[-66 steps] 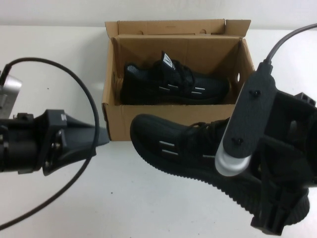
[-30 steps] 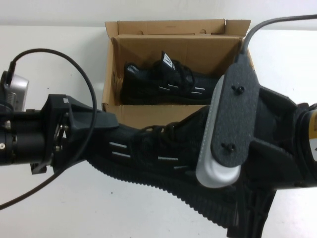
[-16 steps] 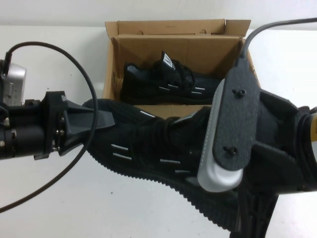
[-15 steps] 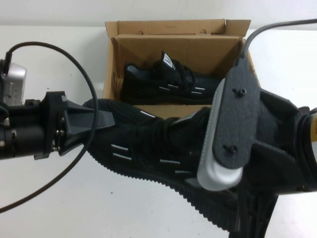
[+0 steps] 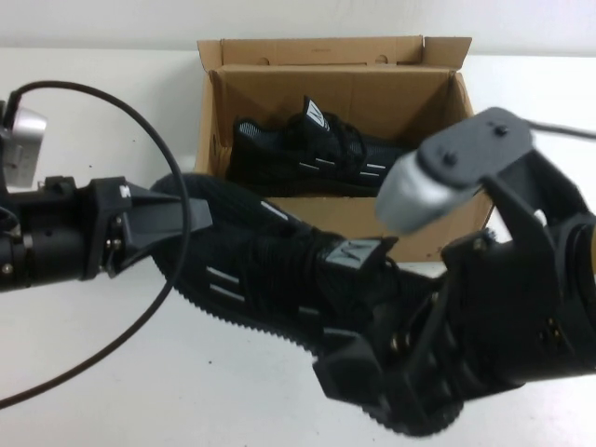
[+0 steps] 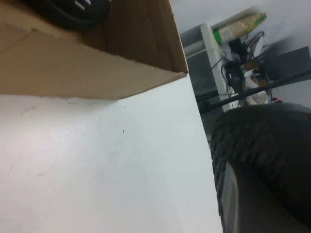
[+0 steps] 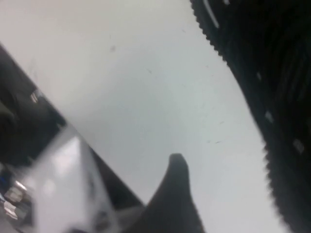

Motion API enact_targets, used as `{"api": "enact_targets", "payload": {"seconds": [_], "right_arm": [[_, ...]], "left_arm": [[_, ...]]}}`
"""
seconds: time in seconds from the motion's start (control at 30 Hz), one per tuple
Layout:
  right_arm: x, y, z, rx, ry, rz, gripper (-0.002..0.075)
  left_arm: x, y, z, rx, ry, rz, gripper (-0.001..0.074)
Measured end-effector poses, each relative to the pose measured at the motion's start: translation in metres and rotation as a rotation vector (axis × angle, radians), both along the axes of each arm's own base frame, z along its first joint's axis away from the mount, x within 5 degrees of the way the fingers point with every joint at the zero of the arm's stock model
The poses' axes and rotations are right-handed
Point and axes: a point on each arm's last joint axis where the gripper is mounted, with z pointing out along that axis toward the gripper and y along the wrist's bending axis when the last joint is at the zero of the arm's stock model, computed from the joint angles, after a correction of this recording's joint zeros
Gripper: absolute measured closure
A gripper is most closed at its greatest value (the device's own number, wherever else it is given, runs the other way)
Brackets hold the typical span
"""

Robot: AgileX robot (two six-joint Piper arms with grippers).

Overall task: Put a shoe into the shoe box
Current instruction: Hand over the shoe, then place the shoe in the shoe box

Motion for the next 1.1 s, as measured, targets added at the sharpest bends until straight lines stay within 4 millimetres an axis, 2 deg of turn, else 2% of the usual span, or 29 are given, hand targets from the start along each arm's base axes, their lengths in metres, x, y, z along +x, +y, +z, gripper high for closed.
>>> {"api": "enact_targets", "payload": {"seconds": [0.3,0.47,0.6,0.87,1.1], "right_arm": [[0.000,-0.001,0.006,0.206,0.388,-0.438,0.0183],[0.003,0.001,0.015,0.357,0.484,-0.555,0.0222],[0.007,-0.003,0.022,0.439,0.468,-0.630,0.0239],[0.019,-0.014,0.023,0.476,0.385,-0.798,0.0241],[0.031,0.001,0.014,0.485,0.396,-0.824,0.0241]], "left_arm": [[0.007,0.002,0.006,-0.024,-0.101,0.056,0.0615],[0.008,0.002,0.007,-0.016,-0.132,0.063,0.0615],[0.008,0.002,0.007,-0.012,-0.143,0.062,0.0615],[0.006,0.001,0.008,-0.020,-0.155,0.034,0.0615],[0.006,0.000,0.008,-0.024,-0.157,0.023,0.0615]]}}
